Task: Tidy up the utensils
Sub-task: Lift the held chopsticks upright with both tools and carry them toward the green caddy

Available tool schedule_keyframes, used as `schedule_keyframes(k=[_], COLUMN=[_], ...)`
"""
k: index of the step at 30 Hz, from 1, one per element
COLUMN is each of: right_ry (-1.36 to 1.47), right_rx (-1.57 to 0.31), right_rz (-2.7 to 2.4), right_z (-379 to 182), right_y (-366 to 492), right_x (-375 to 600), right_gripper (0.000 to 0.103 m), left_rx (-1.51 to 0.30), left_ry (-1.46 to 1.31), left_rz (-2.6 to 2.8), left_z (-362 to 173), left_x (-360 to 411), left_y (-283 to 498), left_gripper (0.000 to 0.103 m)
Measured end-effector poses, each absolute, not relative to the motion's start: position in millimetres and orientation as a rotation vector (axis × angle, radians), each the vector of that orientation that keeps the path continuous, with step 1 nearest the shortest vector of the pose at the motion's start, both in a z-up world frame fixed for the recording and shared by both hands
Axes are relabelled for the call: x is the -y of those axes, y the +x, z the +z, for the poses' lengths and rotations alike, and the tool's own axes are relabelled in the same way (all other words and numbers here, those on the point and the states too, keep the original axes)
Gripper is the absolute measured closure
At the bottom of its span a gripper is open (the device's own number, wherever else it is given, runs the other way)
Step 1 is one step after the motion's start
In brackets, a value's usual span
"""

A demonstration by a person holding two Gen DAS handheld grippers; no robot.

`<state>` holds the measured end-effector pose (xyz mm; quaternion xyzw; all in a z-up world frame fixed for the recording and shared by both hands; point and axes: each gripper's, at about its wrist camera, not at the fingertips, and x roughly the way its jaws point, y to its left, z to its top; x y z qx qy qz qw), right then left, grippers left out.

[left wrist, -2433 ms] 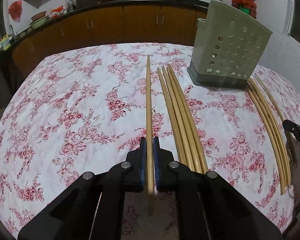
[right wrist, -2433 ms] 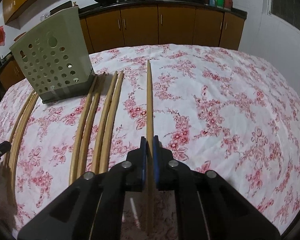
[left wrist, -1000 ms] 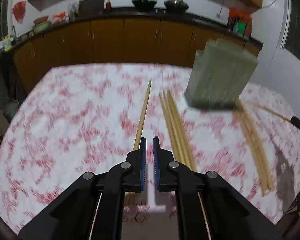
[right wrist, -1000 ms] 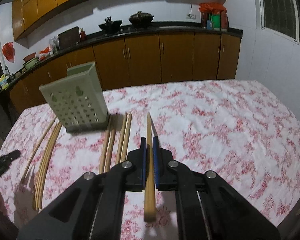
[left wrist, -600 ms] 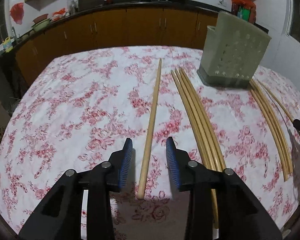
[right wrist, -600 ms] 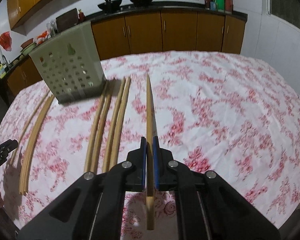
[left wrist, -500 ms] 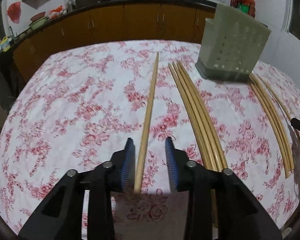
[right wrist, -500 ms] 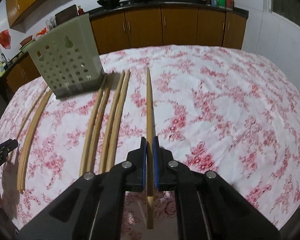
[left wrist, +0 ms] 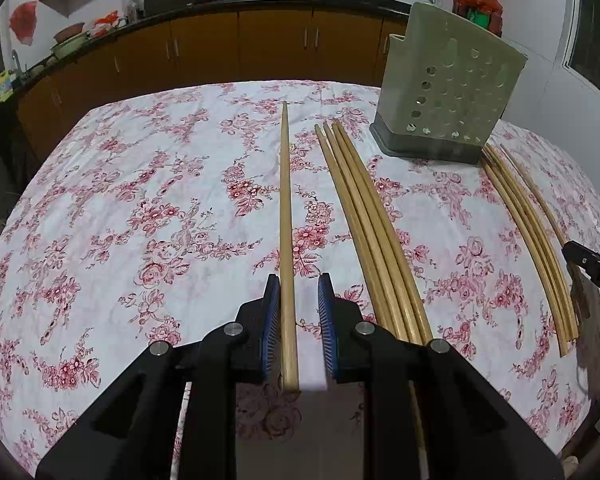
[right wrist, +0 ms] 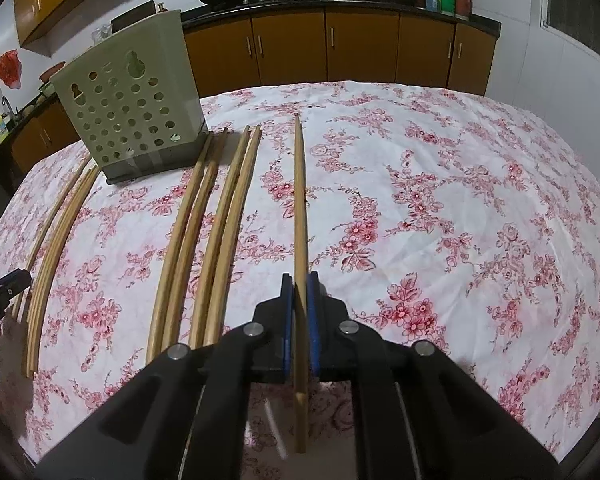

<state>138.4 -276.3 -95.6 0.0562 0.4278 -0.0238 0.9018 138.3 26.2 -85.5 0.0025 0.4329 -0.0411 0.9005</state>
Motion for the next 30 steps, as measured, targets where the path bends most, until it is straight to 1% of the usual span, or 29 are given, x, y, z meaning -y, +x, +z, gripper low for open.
schedule_keyframes(k=[3,6,14,17,19,23,27,30], right_ry=[0.105,0.103,0.096,0.097,0.098,0.094,0.113,0.121], right_rx=[-0.878,-0.873,-0.875,-0.875,-0.876,-0.875,-0.826,-0.762], right_rz=[-0.053,-0.055,-0.058,-0.058,-0.058,-0.062,-0.062,-0.066], right_z=[-96.2,-96.6,-96.5,-96.6,-96.6,-95.9,-78.5,-54.1], right_y=[137.7,137.4,144.8,145.5,145.6,145.4,138.5,133.6], right_x=[275.4,275.7,276.7,277.0,276.9,278.0,283.0,288.8], right_gripper=[0.093,0.093,0.093,0.094,0.094,0.095,0.095,0.095], left_rx=[-0.892,-0.893,-0.892,-0.893,-0.893,-0.893,-0.888,-0.839], left_ry=[0.017,0.009,-0.006,-0.011,-0.012,-0.006,-0.008,-0.023], left_rz=[-0.075,-0.064,-0.057,-0.057,-0.056,-0.058,-0.060,-0.059], left_z=[-85.4,-85.4,-85.3,-85.3,-85.4,-85.3,-80.7,-61.8], left_x=[-23.4,-24.2,-25.9,-26.9,-27.5,-27.8,-29.3,-33.1], left_y=[136.5,137.3,141.3,140.5,139.7,137.2,135.8,133.9], left_gripper=[0.082,0.086,0.087,0.090,0.094,0.095,0.095,0.095])
